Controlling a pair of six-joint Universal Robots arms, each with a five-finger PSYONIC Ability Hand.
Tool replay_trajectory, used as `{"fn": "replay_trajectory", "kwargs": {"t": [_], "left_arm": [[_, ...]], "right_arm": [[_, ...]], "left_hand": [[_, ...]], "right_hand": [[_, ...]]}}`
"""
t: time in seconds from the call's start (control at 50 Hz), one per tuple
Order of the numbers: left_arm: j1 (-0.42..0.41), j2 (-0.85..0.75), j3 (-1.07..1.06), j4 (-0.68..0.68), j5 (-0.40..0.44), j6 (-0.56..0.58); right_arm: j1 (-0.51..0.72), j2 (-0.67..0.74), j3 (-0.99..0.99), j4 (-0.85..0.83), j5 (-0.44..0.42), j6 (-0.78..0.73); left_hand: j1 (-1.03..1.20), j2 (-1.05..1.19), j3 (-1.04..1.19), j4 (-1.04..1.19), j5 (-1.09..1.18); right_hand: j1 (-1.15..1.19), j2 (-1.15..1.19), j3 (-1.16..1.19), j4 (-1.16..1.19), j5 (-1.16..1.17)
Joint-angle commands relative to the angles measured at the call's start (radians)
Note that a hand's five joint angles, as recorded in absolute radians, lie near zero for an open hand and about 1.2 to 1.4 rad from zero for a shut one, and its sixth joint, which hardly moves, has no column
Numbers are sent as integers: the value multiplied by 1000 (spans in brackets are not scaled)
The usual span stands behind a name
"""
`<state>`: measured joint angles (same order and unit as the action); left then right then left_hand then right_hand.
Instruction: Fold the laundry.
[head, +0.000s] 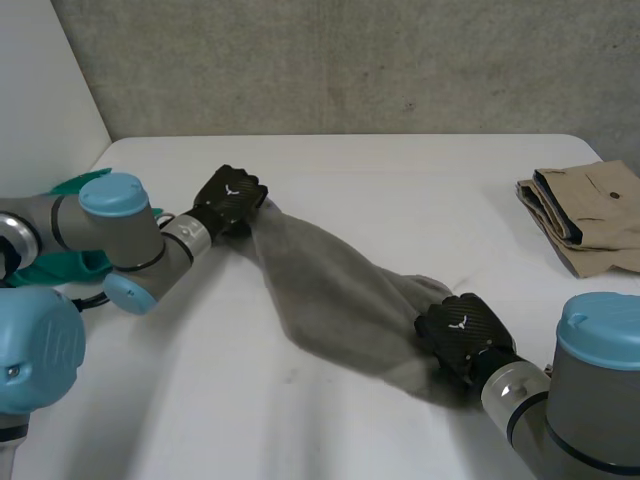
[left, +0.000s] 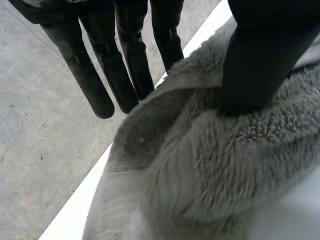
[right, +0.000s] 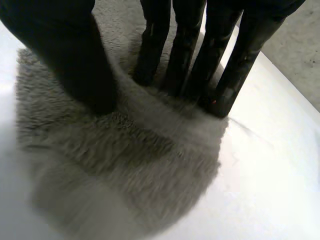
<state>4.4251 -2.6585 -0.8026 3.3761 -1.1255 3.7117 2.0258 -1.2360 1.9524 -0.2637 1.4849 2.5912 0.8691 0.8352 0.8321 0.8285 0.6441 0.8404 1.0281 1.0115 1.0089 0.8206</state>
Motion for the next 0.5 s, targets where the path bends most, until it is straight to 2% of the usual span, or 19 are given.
{"fn": "replay_trajectory", "kwargs": {"t": [0.02,0.1,0.12,0.2,0.26,0.36,0.5], "left_arm": [[-15,3,-13,45,-57,16],[-44,84,-90,97,-157,59],[-52,162,-149,103,-201,77],[-70,325,-315,100,-269,83],[-87,428,-427,95,-289,79],[-174,652,-672,71,-310,53],[-256,704,-799,17,-353,-51]], "right_arm": [[-16,-6,-24,-6,0,-40],[-18,-23,-70,9,0,-59],[-21,-28,-84,11,0,-63],[-70,-42,-174,56,-3,-97],[-127,-46,-259,127,-23,-103],[-160,-27,-430,244,-81,-97],[-164,177,-768,397,-104,-60]], "left_hand": [[527,561,564,568,578],[527,561,564,568,578],[527,561,564,568,578],[527,561,564,568,578],[527,561,564,568,578],[527,561,564,568,578],[527,561,564,568,578]], "right_hand": [[556,368,385,387,401],[556,368,385,387,401],[556,368,385,387,401],[556,368,385,387,401],[556,368,385,387,401],[556,368,385,387,401],[556,368,385,387,401]]}}
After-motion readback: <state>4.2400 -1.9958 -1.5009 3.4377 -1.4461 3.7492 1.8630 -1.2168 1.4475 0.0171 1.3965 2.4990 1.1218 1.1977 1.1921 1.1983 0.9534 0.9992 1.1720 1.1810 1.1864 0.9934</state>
